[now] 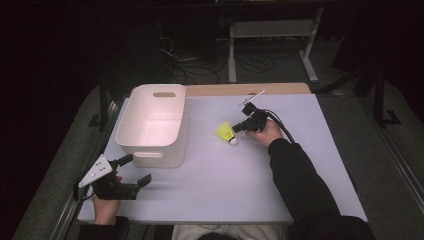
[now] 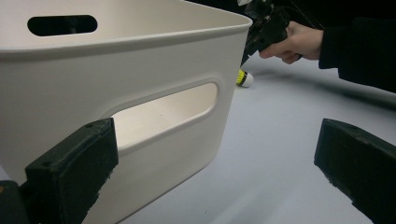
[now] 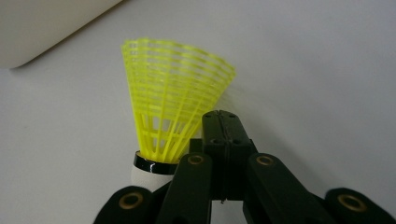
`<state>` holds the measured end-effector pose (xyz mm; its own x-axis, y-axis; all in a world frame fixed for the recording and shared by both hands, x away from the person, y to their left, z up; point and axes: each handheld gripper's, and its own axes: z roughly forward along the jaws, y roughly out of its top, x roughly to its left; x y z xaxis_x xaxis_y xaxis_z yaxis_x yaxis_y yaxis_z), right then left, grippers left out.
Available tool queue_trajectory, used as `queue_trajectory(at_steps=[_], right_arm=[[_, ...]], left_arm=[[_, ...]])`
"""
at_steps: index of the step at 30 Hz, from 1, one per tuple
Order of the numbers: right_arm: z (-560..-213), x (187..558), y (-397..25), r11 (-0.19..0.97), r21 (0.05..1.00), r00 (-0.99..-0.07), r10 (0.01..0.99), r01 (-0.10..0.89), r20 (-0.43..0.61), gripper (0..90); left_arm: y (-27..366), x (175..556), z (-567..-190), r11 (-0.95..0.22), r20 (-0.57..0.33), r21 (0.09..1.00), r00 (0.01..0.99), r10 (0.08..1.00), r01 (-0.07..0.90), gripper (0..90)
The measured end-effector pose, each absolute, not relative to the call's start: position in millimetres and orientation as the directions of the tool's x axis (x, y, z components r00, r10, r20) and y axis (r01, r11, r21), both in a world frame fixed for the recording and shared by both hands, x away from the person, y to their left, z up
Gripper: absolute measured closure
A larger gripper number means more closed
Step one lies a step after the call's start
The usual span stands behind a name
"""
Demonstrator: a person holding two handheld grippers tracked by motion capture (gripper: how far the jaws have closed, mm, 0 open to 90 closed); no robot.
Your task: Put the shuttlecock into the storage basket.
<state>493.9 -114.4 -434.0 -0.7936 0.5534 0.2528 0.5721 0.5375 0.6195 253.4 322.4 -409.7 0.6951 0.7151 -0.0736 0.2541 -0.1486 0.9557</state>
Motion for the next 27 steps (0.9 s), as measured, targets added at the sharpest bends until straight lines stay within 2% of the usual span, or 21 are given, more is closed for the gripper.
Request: queue_trajectory(at_steps=[11, 27], right_arm=[[-428.5, 489.8, -114.4, 0.548, 0.627, -0.805, 0.546, 0.553, 0.233, 89.3], [-388.9, 471.3, -123.3, 0.549, 0.678, -0.834, 0.523, 0.489, 0.179, 89.3]], left_arm=[[322.2, 253.4, -409.8, -0.149, -0.074, 0.955, 0.696, 0.714, 0.255, 0.0], [322.1, 253.3, -409.8, -0.148, -0.075, 0.956, 0.695, 0.715, 0.255, 0.0]])
